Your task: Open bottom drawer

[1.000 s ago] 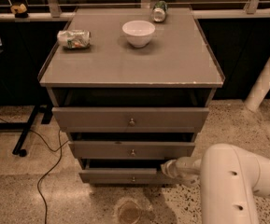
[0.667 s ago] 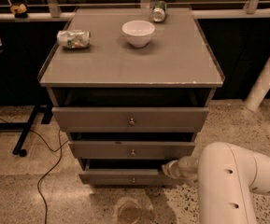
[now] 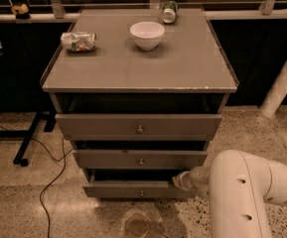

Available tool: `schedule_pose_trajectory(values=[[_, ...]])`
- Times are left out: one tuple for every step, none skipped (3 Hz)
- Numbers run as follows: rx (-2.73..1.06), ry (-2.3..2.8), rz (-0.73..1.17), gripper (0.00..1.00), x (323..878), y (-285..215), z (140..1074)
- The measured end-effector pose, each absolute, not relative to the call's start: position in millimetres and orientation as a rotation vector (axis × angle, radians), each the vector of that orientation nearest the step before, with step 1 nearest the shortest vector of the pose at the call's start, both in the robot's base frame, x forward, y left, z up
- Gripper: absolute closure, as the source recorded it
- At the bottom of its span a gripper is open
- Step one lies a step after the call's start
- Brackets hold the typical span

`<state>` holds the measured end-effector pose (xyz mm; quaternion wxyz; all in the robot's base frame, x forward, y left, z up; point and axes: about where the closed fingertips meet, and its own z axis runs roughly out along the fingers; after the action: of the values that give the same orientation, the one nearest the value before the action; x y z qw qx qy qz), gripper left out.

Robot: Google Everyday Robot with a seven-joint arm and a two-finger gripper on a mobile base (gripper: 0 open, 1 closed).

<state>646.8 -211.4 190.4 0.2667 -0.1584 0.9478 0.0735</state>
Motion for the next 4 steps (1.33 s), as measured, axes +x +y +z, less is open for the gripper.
schedule_pose_trajectory(values=[[-0.428,2.559,0.199,1.00,647,-211,192],[-0.454,2.587,0.224,1.00,635,-214,191],[-0.454,2.587,0.224,1.00,635,-214,191],[-0.435,2.570,0.213,1.00,646,-212,196]])
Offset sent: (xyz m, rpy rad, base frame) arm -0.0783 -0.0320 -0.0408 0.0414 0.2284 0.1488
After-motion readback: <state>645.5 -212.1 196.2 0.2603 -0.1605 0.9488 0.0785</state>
